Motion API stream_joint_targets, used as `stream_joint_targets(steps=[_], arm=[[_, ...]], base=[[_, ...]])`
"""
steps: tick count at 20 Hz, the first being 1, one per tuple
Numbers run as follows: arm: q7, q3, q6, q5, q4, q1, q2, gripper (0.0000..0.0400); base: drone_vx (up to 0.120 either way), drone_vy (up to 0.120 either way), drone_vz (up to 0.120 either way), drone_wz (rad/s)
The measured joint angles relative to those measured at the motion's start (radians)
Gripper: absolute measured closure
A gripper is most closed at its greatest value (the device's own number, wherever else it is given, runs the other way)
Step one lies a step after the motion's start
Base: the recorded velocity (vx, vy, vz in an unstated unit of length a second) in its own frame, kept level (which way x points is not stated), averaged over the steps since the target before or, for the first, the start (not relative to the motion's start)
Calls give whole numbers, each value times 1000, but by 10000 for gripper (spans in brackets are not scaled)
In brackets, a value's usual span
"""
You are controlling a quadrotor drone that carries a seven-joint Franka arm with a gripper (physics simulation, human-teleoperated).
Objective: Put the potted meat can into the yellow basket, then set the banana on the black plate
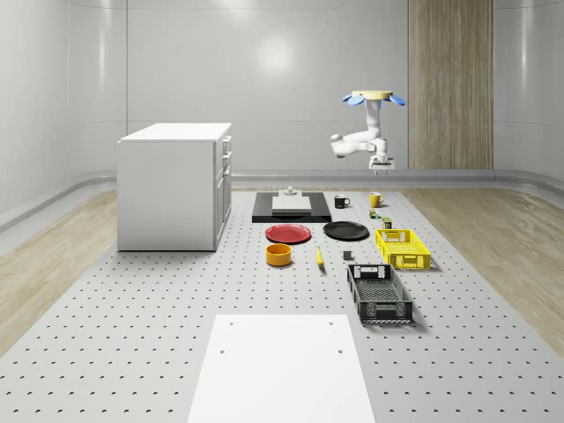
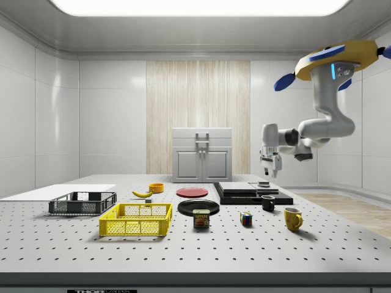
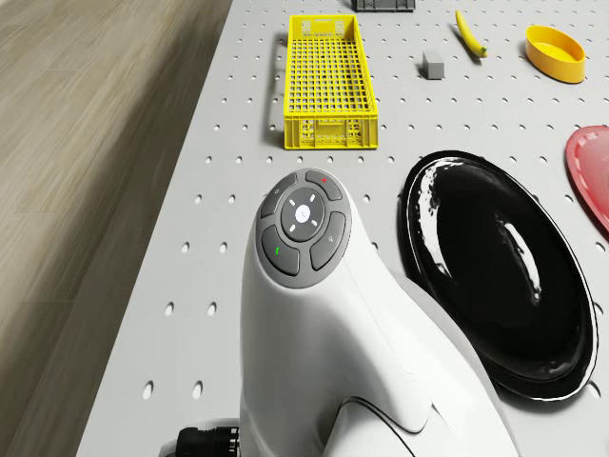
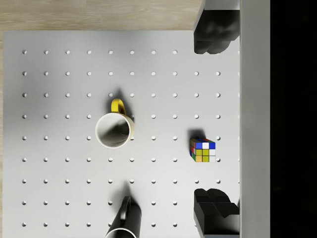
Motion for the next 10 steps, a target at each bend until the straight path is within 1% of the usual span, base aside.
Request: stream_joint_targets(steps=[10], arm=[[9,8,34,17,2,-10,-37,0]], base=[[120,0,-120,0]])
